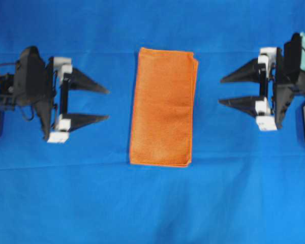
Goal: Fold the orange towel.
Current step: 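Open both grippers and retract them to the sides of the towel, then grasp the top corners of the vertical folded towel with both grippers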
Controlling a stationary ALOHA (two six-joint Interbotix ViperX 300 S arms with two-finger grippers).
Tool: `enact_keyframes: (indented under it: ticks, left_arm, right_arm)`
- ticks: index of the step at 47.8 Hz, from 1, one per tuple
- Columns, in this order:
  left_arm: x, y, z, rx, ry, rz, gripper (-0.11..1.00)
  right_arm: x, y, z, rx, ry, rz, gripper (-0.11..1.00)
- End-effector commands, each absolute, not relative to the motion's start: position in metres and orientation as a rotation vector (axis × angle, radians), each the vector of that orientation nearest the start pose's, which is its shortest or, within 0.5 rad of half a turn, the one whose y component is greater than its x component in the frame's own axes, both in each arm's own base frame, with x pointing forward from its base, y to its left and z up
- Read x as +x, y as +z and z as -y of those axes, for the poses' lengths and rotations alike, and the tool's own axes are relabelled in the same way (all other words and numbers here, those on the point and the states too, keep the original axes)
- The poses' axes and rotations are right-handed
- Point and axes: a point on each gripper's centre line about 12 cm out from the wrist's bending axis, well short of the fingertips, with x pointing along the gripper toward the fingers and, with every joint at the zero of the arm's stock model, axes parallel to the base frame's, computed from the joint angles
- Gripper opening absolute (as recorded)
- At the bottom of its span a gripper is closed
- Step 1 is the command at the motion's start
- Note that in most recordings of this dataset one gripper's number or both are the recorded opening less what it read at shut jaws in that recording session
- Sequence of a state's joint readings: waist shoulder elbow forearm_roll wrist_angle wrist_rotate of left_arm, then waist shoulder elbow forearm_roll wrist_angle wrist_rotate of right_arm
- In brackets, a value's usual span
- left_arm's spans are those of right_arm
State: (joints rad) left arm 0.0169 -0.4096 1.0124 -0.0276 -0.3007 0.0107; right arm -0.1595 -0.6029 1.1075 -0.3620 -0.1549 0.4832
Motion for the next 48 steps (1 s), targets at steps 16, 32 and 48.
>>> enact_keyframes:
  ticks: [16, 32, 48]
  left_arm:
    - [0.351, 0.205, -0.081, -0.050, 0.234, -0.336, 0.73]
    - [0.379, 0.145, -0.133, -0.086, 0.341, -0.455, 0.85]
    - [0.382, 0.092, -0.162, -0.120, 0.402, -0.538, 0.85]
  right_arm:
    - [0.278, 0.205, 0.117, 0.170, -0.358, -0.413, 0.63]
    - [0.317, 0.142, 0.153, 0.224, -0.392, -0.584, 0.63]
    - [0.319, 0.098, 0.161, 0.261, -0.406, -0.704, 0.63]
